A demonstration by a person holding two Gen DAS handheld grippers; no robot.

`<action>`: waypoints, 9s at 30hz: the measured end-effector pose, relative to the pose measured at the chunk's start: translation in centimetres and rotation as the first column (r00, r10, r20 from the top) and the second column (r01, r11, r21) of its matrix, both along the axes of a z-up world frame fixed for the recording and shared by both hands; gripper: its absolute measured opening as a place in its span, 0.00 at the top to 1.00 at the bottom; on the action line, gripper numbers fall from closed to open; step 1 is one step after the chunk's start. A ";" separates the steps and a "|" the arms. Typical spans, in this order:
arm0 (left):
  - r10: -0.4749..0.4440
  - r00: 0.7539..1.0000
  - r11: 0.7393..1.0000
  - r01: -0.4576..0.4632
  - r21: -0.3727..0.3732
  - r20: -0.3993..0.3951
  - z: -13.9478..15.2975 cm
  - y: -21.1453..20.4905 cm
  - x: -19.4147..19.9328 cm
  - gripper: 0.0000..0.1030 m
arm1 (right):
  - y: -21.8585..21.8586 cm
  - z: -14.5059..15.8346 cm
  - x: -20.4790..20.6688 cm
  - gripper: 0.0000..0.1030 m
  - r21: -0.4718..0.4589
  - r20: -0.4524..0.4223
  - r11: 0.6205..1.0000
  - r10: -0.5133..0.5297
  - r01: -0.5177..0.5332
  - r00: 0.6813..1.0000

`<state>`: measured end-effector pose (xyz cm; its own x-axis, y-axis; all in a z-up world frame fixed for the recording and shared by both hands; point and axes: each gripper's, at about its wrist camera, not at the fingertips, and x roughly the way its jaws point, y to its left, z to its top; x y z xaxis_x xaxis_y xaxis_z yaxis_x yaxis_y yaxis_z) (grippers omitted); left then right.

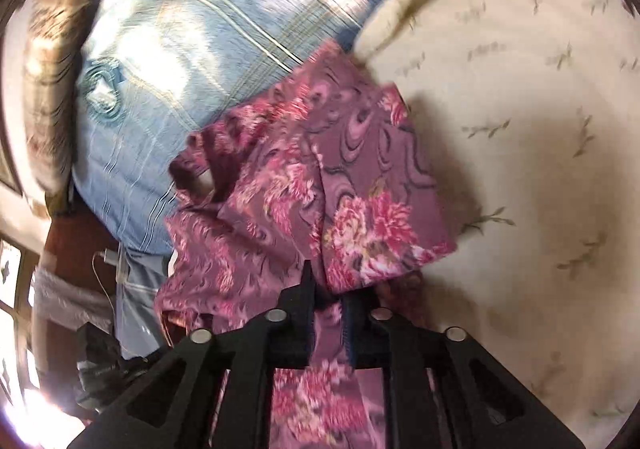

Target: Fold small clothes

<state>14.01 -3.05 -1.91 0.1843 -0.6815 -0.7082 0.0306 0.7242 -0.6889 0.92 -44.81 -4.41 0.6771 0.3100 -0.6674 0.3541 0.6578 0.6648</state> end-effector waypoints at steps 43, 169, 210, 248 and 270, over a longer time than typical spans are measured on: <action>0.076 0.996 0.989 -0.082 0.126 0.054 1.3 -0.6 6.7 0.55 | 3.9 5.5 14.7 0.37 -0.367 -0.048 0.886 0.285 -0.282 0.957; 0.081 0.971 0.997 -0.077 -0.027 0.225 5.2 6.6 -7.6 0.90 | -0.2 7.2 -11.7 0.93 0.272 0.291 0.960 -0.020 -0.063 0.957; -0.001 1.000 0.996 0.003 0.085 -0.027 -2.3 4.6 5.6 0.37 | -3.7 4.8 -1.1 0.42 -0.326 -0.066 0.942 -0.106 0.079 0.992; -0.031 0.995 0.999 0.033 0.013 -0.094 -3.2 5.6 5.8 0.38 | -4.8 3.4 2.1 0.62 -0.216 -0.044 0.976 -0.015 0.005 0.999; 0.004 0.942 0.997 -0.027 0.065 0.336 10.4 0.0 5.0 0.97 | -6.2 12.3 -0.3 0.95 -0.262 0.203 0.961 -0.034 0.088 0.979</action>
